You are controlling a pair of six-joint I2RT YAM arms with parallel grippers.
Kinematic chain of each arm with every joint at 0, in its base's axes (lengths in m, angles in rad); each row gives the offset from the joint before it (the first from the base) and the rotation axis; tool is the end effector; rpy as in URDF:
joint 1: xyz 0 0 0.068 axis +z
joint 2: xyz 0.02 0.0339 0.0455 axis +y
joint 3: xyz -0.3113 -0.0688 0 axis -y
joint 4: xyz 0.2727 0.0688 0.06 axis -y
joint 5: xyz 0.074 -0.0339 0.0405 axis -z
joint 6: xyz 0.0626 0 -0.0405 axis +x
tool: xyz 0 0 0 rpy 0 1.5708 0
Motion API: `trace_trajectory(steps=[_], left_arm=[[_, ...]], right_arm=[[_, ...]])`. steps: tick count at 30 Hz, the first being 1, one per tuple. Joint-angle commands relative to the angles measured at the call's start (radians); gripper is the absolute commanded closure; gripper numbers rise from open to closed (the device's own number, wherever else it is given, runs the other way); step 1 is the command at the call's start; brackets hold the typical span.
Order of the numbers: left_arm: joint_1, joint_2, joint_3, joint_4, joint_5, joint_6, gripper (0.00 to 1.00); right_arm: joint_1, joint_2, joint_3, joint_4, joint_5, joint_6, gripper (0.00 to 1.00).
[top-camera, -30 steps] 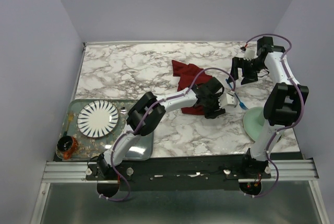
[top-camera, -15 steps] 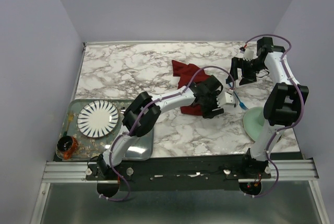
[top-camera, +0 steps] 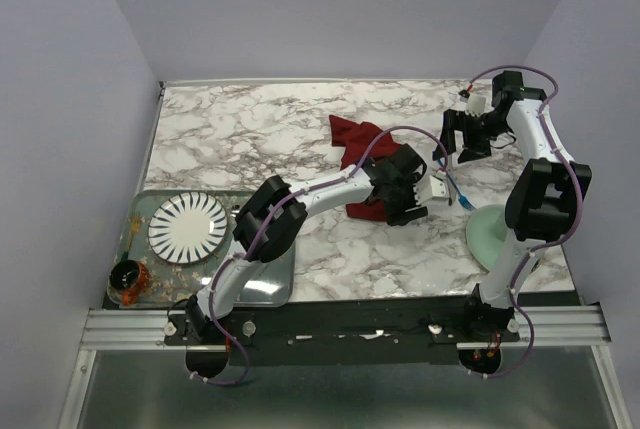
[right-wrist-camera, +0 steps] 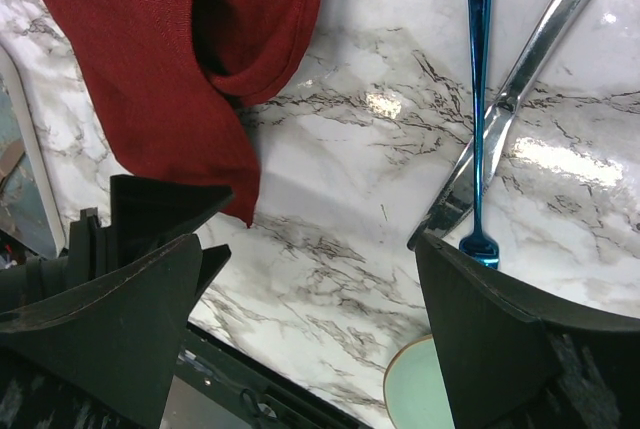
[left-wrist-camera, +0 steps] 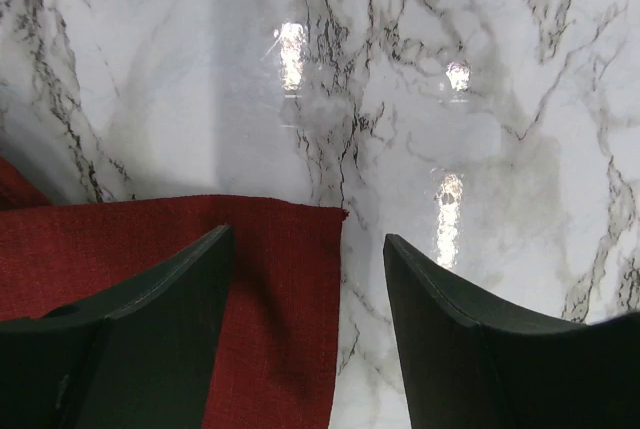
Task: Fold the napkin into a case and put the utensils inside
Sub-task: Pick up the crumpled napkin from the center of the board.
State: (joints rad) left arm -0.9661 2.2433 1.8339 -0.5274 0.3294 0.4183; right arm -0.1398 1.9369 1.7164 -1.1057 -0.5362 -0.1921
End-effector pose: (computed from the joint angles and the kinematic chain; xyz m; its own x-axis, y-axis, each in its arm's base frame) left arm 0.3056 -0.4779 0.1962 -0.0581 0.7601 -0.6472 0.9969 0.0783 0.0025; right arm 0.4418 -0.0299 0.2791 -0.9426 -0.0331 -0.3323 -0.1861 0.8783 0.4403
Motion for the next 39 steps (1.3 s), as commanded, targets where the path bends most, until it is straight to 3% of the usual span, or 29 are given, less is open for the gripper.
trace_trajectory(steps=[1,5,10,13,14,15,16,21,22,29,35,39], left_arm=[[0.0,0.044,-0.031,-0.011,-0.033,-0.004,0.3],[0.0,0.061,-0.036,-0.025,-0.038,-0.007,0.42],[0.001,0.056,-0.05,-0.048,-0.046,0.016,0.5],[0.004,0.042,-0.042,-0.086,-0.05,0.033,0.71],[0.007,0.032,-0.035,-0.095,-0.046,0.03,0.87],[0.013,0.016,-0.03,-0.103,-0.033,0.017,0.96],[0.021,-0.029,-0.027,-0.102,-0.026,0.002,1.0],[0.143,-0.213,-0.027,-0.048,0.097,-0.194,1.0],[0.168,-0.275,-0.038,-0.011,0.112,-0.288,1.0],[0.383,-0.536,-0.342,0.11,0.088,-0.571,1.0],[0.587,-0.61,-0.499,0.11,0.063,-0.69,1.0],[0.629,-0.611,-0.536,0.116,0.068,-0.705,1.0]], right_arm=[[-0.012,-0.004,0.0,-0.02,-0.024,-0.018,0.04],[-0.012,0.01,0.003,-0.017,-0.028,-0.018,0.04],[-0.012,0.028,-0.003,0.007,-0.042,-0.006,0.04],[-0.011,0.037,-0.008,0.02,-0.05,0.003,0.04],[-0.011,0.039,-0.008,0.024,-0.054,0.008,0.04],[-0.012,0.04,-0.011,0.03,-0.059,0.01,0.04],[-0.011,0.039,-0.012,0.033,-0.061,0.013,0.04],[-0.011,0.034,-0.041,0.072,-0.077,0.031,0.04],[-0.011,0.034,-0.044,0.076,-0.079,0.036,0.04],[-0.007,0.056,-0.06,0.145,-0.122,0.1,0.07],[0.028,0.118,-0.04,0.204,-0.136,0.164,0.16],[0.069,0.171,-0.025,0.259,-0.127,0.189,0.21]])
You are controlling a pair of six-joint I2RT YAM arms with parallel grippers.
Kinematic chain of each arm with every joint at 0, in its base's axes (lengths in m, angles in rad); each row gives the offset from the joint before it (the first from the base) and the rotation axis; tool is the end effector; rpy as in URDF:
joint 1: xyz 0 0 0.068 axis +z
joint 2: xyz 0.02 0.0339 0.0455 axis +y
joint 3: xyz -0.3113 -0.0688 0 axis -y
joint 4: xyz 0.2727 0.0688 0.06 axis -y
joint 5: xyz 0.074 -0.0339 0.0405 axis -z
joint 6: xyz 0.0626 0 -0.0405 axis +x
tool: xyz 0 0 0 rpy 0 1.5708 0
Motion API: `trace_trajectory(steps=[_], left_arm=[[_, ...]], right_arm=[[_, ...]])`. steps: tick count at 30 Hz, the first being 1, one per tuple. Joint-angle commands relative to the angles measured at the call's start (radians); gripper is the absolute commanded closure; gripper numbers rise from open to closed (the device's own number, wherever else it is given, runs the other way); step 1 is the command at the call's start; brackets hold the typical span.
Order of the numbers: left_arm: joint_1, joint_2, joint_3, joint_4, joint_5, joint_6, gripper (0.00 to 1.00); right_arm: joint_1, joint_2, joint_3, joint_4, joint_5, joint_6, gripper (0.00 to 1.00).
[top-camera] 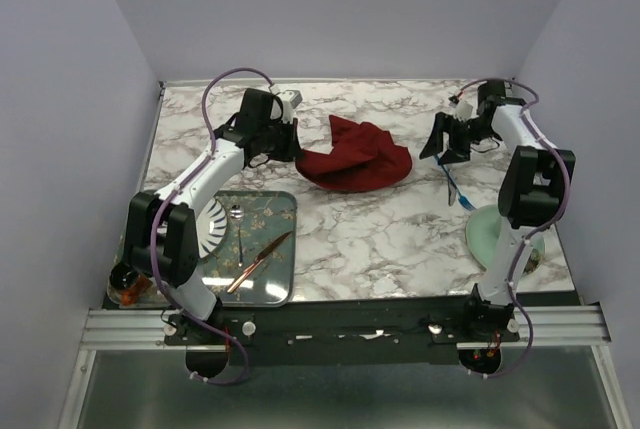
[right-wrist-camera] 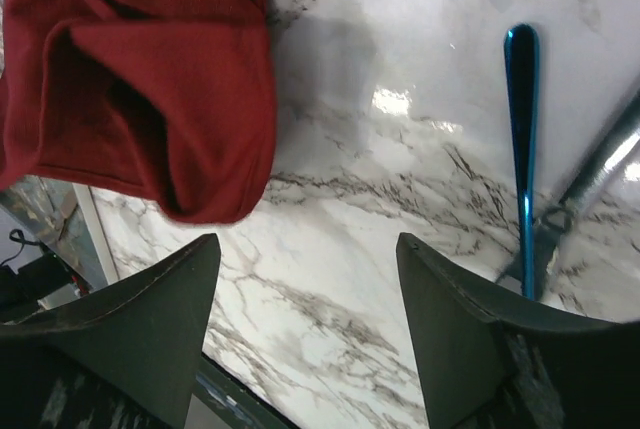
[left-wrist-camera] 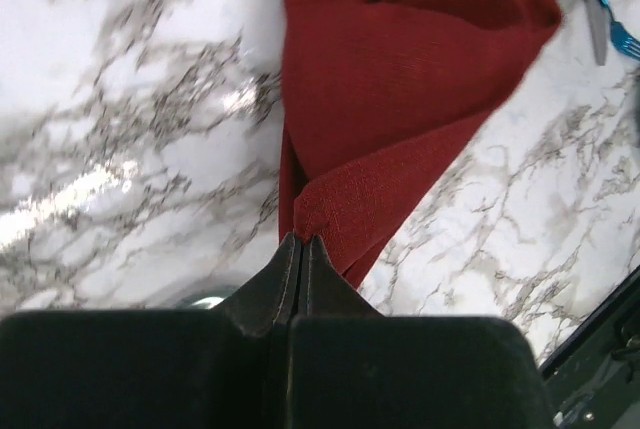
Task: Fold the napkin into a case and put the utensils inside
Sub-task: Pick up the crumpled napkin from the center of the board.
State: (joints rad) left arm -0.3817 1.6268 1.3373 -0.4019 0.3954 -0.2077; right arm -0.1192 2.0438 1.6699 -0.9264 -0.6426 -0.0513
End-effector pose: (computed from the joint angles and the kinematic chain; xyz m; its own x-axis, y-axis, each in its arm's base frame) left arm 0.3784 -0.1779 0.3199 -0.7067 0.0786 -0.7032 0.4838 0.7788 -0.3992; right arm 0.4719 -0.0187 0.2273 -0.9523 0.0727 -0.2965 -0.1128 0.8187 0.5630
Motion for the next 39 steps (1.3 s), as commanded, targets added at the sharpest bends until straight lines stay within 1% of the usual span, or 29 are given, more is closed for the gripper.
trace_trajectory(steps=[1,6,10,12,16,20,22,25,28,31,32,34,35,37,38,39], left_arm=[[0.047,0.011,-0.041,-0.012,0.0,-0.081,1.0],[0.058,0.021,-0.047,-0.008,-0.003,-0.084,1.0],[0.073,0.028,-0.044,-0.018,-0.007,-0.076,1.0],[0.081,0.03,-0.041,-0.026,-0.01,-0.068,1.0],[0.098,0.039,-0.038,-0.028,0.005,-0.068,1.0],[0.104,0.047,-0.04,-0.023,0.025,-0.073,1.0],[0.104,0.05,-0.04,-0.023,0.028,-0.075,1.0],[0.104,0.05,-0.044,-0.025,0.03,-0.073,1.0],[0.107,0.05,-0.047,-0.028,0.033,-0.071,1.0],[0.115,0.05,-0.052,-0.032,0.037,-0.073,1.0],[0.118,0.048,-0.053,-0.031,0.04,-0.073,1.0],[0.122,0.047,-0.056,-0.032,0.043,-0.071,1.0],[0.125,0.045,-0.056,-0.034,0.045,-0.071,1.0],[0.13,0.045,-0.058,-0.037,0.049,-0.071,1.0],[0.133,0.042,-0.058,-0.04,0.048,-0.071,1.0],[0.138,0.041,-0.055,-0.044,0.042,-0.068,1.0]], right_arm=[[0.058,0.079,0.031,0.087,-0.012,0.077,0.22],[0.104,0.17,0.134,0.11,0.014,0.074,0.29],[0.115,0.216,0.178,0.107,-0.034,0.082,0.33],[0.116,0.21,0.175,0.095,-0.084,0.08,0.34],[0.113,0.167,0.102,0.089,-0.152,0.059,0.35],[0.113,0.159,0.048,0.072,-0.186,0.019,0.27],[0.113,0.162,0.042,0.058,-0.196,-0.002,0.25],[0.113,0.161,0.028,0.052,-0.216,-0.025,0.18],[0.113,0.162,0.01,0.052,-0.235,-0.045,0.17],[0.115,0.154,-0.016,0.044,-0.258,-0.068,0.23],[0.113,0.145,-0.024,0.046,-0.268,-0.074,0.3],[0.113,0.135,-0.042,0.046,-0.304,-0.084,0.37],[0.113,0.128,-0.045,0.049,-0.319,-0.087,0.47],[0.113,0.119,-0.052,0.049,-0.351,-0.09,0.59],[0.113,0.112,-0.055,0.05,-0.357,-0.09,0.74],[0.115,0.093,-0.056,0.049,-0.361,-0.093,0.82]])
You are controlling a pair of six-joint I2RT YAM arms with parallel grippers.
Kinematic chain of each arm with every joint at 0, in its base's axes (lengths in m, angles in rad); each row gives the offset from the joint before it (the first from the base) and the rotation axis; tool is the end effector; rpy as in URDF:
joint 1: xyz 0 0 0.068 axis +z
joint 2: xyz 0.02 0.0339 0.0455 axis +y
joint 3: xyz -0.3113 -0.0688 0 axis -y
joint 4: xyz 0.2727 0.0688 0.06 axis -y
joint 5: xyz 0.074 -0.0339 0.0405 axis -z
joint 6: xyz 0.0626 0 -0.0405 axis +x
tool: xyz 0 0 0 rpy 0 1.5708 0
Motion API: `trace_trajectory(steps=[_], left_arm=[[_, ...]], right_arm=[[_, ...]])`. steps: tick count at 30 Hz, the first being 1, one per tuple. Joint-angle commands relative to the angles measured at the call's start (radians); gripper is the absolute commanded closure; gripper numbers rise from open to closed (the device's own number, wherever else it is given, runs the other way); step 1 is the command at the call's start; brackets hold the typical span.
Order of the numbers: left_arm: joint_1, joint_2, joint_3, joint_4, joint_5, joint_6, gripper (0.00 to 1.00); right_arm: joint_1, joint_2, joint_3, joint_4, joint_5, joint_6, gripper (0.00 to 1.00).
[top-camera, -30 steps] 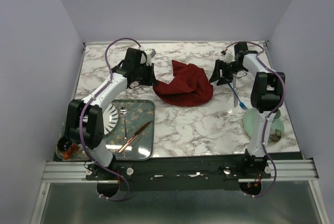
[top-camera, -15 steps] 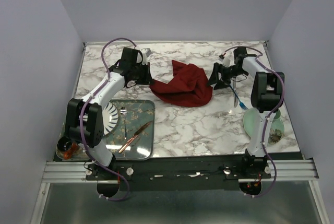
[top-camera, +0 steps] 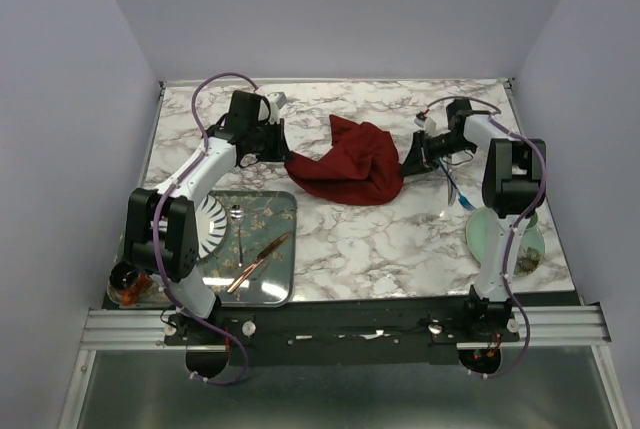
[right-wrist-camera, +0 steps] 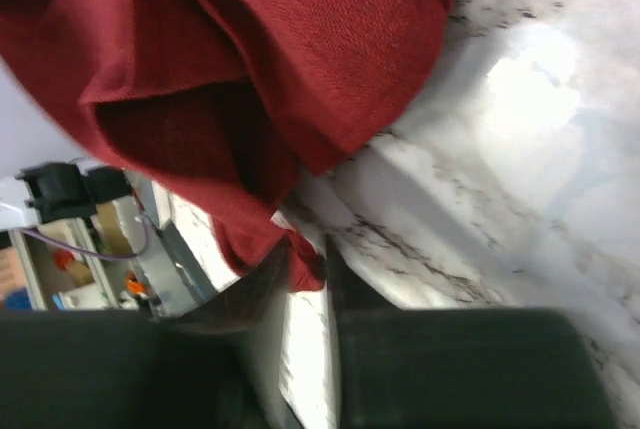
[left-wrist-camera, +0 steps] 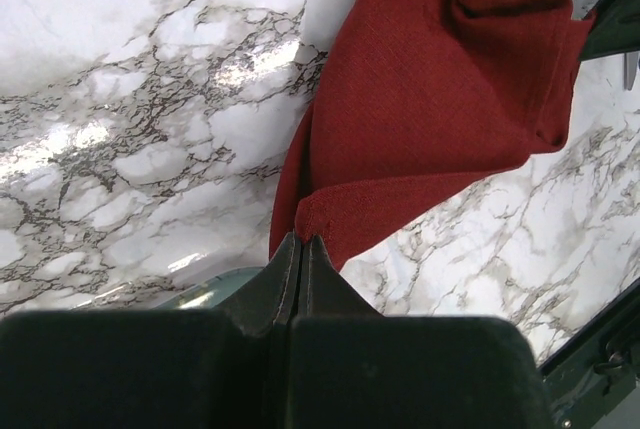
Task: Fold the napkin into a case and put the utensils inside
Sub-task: Pick up the crumpled napkin from the center of the board, then flatten out the crumpled napkin at the center of the board.
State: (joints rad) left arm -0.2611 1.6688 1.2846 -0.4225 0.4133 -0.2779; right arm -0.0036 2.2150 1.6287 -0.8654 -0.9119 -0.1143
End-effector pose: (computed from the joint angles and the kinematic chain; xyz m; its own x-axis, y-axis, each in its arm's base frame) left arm 0.3960 -0.1318 0.2819 -0.8093 -0.0438 -0.5858 0.2941 0.8330 -0.4687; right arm 0.4808 0.0478 0.1500 -0.9760 -0.0663 -0.2076 -0.2044 0.6090 0.7664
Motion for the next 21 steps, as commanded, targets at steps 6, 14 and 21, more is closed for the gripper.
trace_trajectory(steps=[6,14,21], left_arm=[[0.063,-0.05,0.056,-0.097,-0.011,0.014,1.0],[0.201,-0.148,0.278,-0.15,-0.018,-0.05,1.0],[0.229,-0.242,0.429,-0.073,-0.037,-0.124,1.0]], right_arm=[[-0.027,-0.208,-0.044,-0.032,-0.041,-0.022,0.99],[-0.061,-0.451,0.173,-0.023,0.068,0.109,1.0],[-0.061,-0.553,0.424,0.115,0.136,0.373,0.99]])
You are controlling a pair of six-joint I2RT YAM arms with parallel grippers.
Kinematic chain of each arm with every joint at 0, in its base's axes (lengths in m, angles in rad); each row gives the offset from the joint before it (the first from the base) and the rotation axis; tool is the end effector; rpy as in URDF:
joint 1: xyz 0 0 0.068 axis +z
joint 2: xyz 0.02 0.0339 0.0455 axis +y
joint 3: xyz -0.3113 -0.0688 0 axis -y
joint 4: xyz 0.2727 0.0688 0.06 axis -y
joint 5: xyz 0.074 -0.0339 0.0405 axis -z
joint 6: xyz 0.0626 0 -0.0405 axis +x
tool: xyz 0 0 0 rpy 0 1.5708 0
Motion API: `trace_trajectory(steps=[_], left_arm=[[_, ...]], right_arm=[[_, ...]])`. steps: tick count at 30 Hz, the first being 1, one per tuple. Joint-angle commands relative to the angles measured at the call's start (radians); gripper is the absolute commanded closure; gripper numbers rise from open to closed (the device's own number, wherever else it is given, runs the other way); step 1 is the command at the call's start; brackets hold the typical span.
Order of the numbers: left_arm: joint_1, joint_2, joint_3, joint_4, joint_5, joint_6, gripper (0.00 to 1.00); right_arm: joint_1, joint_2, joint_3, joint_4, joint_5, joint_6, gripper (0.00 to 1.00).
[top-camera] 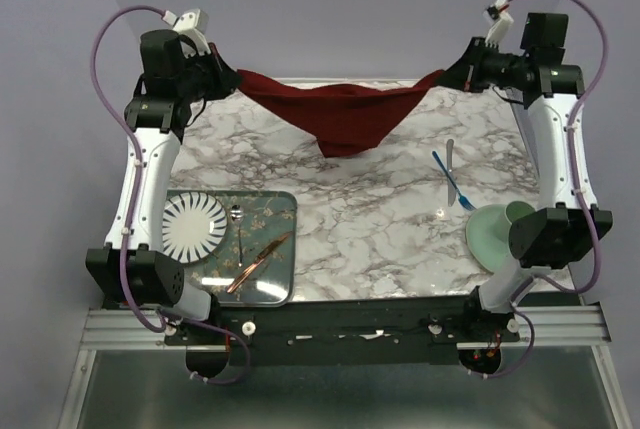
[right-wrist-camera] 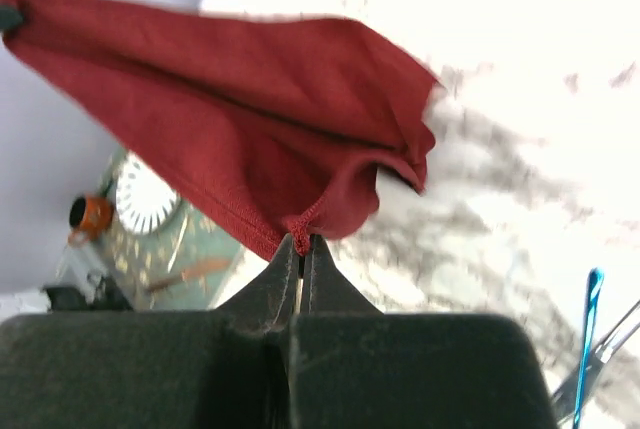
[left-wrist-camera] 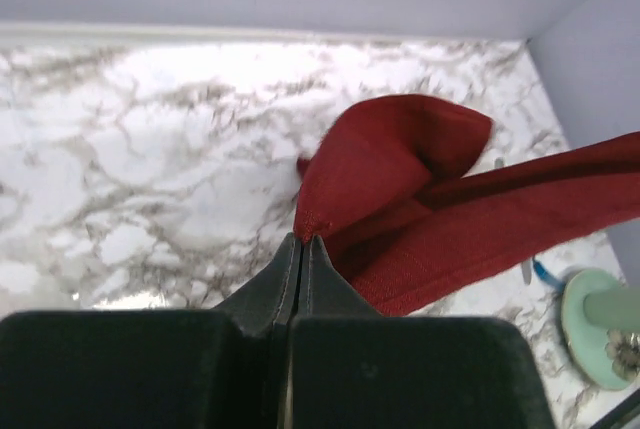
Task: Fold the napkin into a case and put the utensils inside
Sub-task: Flatten out the crumpled napkin at the center of the board.
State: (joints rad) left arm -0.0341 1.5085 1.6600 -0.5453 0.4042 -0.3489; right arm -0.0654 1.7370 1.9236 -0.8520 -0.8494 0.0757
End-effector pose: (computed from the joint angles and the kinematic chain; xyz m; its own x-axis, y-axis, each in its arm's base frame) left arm 0.3816 -0.0377 0.4742 -0.4952 -0.2976 -0.8162 0.2395 0.8564 -0.4575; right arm 0.4212 0.0195 0.4588 -0.6556 0.0930 -0.7494 -0.4981 0.6926 0.5217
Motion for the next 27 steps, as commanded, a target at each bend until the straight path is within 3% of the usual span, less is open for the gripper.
trace_trajectory(steps=[1,8,13,22,27], left_arm=[[0.002,-0.099,0.053,0.076,-0.039,-0.068,1.0],[0.002,-0.339,-0.08,0.246,-0.119,-0.091,1.0],[0.002,-0.43,-0.144,0.352,-0.125,-0.122,1.0],[0.002,-0.303,-0.088,0.352,-0.15,-0.22,1.0],[0.002,-0.116,-0.028,0.507,-0.124,-0.292,1.0]], right_arm=[[0.001,-0.088,0.147,0.113,0.091,0.196,0.99],[0.007,-0.28,0.117,0.211,0.167,0.252,0.99],[0.018,-0.364,0.078,0.286,0.225,0.329,0.99],[0.055,-0.289,0.069,0.303,0.387,0.417,0.99],[0.055,-0.137,0.199,0.35,0.461,0.397,0.99]])
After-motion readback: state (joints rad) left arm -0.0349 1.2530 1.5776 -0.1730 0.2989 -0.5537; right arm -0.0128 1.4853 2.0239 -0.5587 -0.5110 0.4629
